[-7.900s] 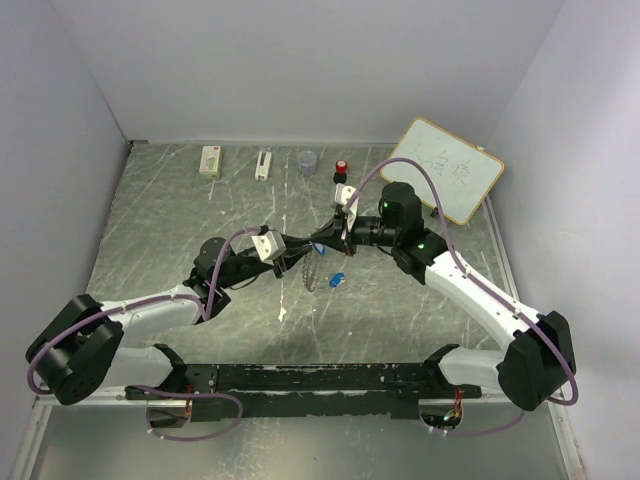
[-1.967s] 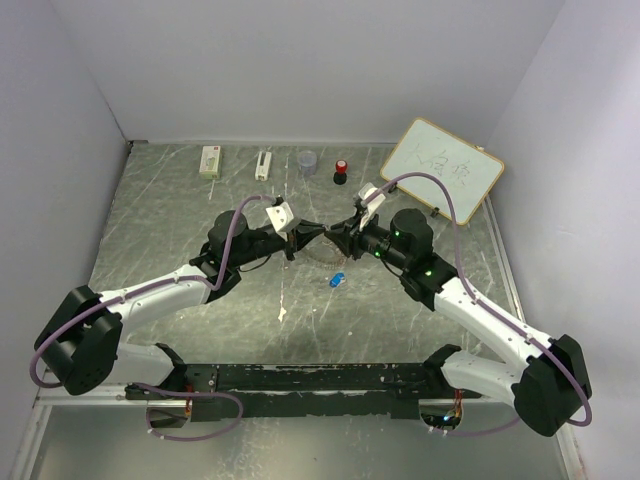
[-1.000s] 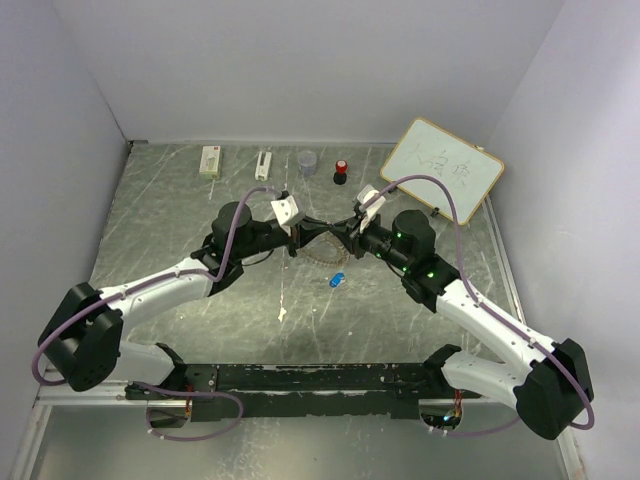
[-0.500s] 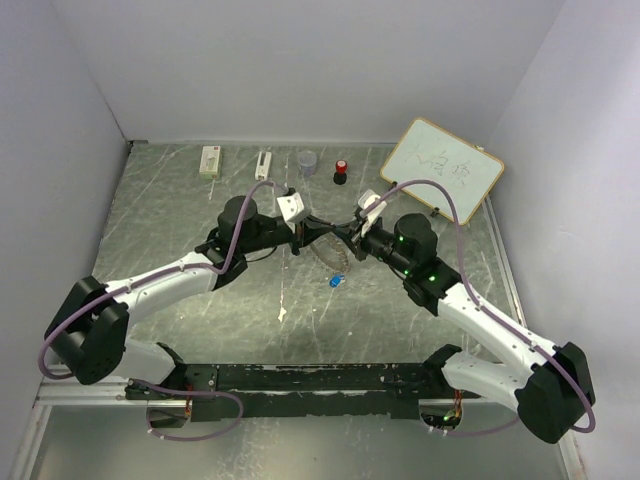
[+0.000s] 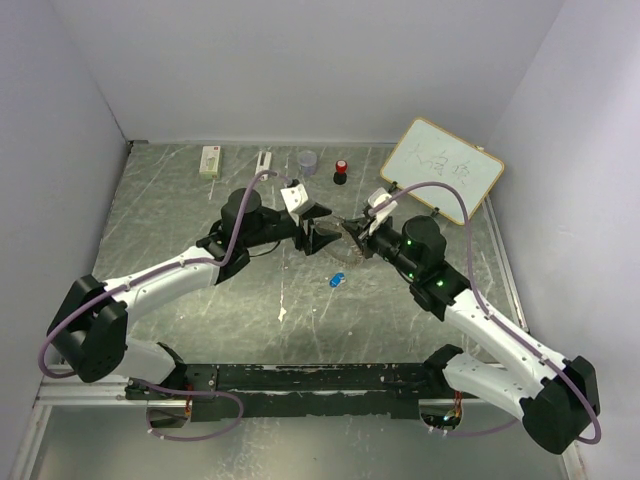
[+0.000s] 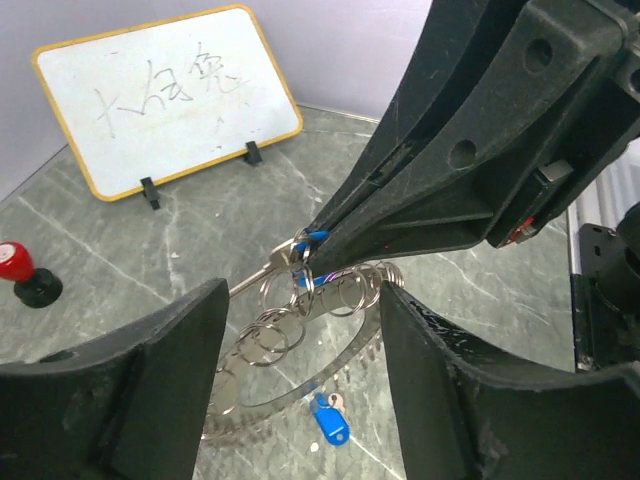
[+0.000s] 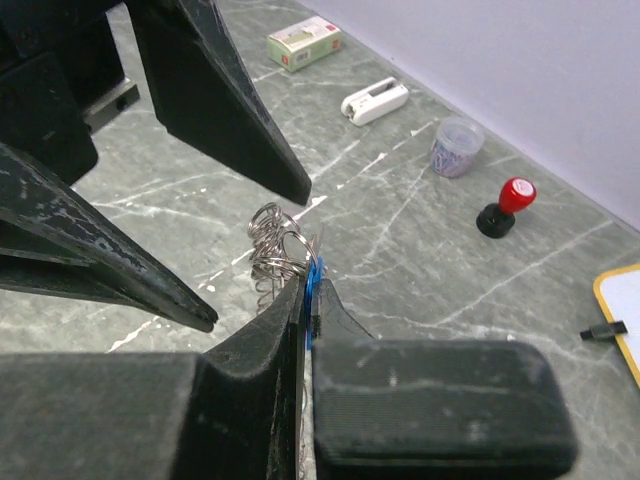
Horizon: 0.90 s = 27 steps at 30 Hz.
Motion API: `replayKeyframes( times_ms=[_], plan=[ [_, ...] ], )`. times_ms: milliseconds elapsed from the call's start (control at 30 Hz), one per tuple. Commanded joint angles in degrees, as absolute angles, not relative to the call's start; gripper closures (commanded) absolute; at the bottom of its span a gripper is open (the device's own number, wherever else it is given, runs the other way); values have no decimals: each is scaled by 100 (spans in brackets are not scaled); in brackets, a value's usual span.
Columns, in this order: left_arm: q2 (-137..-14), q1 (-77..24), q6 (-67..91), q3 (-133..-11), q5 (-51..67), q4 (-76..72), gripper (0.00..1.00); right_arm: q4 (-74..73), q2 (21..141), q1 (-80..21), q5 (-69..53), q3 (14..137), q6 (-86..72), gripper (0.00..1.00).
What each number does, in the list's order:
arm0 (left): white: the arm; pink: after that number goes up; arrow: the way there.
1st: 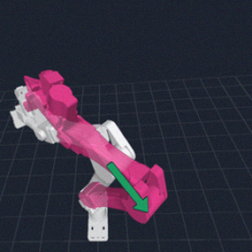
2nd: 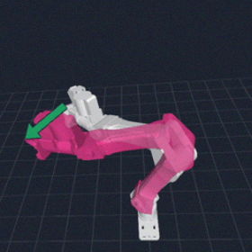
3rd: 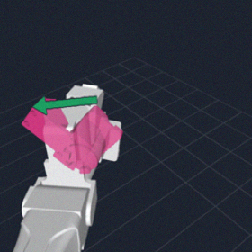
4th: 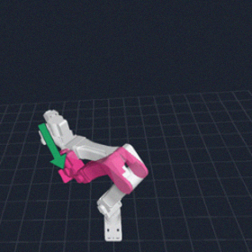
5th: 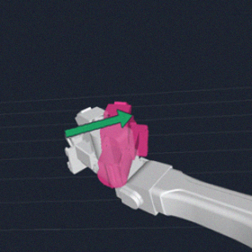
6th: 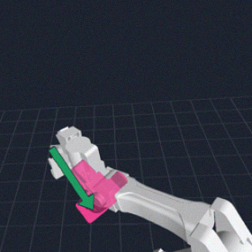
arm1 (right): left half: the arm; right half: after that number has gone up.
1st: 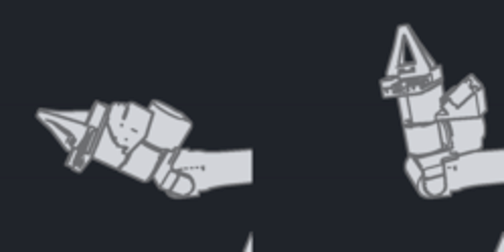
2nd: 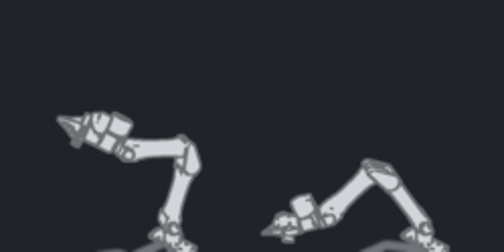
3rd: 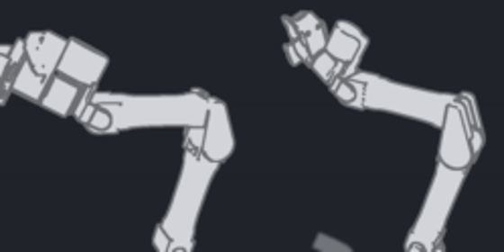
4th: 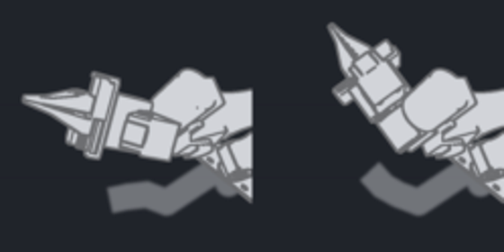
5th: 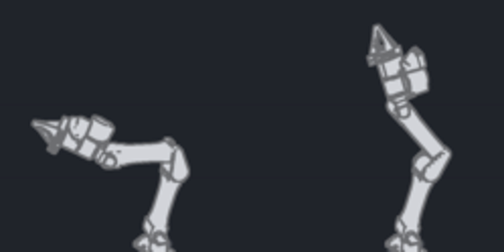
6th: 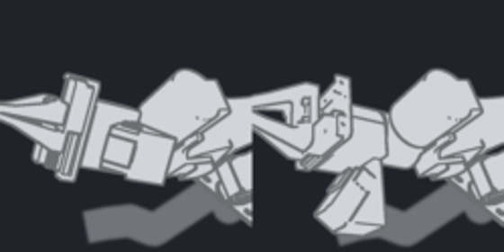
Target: Put the keys on the keyring
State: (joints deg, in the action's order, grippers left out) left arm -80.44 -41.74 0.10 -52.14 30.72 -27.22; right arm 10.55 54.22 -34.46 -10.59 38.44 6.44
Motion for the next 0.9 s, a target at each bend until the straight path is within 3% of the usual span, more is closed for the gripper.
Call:
replayKeyframes(
  times_ms=[0, 233, 633, 867],
  plan=[
    [-7852, -4125, 223, -5143, 2680, -2795, 27, 847, 5408, -3433, -724, 4186, 636, 100],
    [-7407, -4032, 401, -4527, 2195, -3254, 30, 638, 5510, -3436, -707, 4375, 653, 100],
    [-7371, -4018, 186, -4132, 2857, -4016, 46, 307, 5813, -3477, -866, 4831, 738, 100],
    [-7243, -4020, -14, -3991, 2717, -4298, 47, 165, 6075, -3713, -773, 5027, 782, 100]
  ],
)
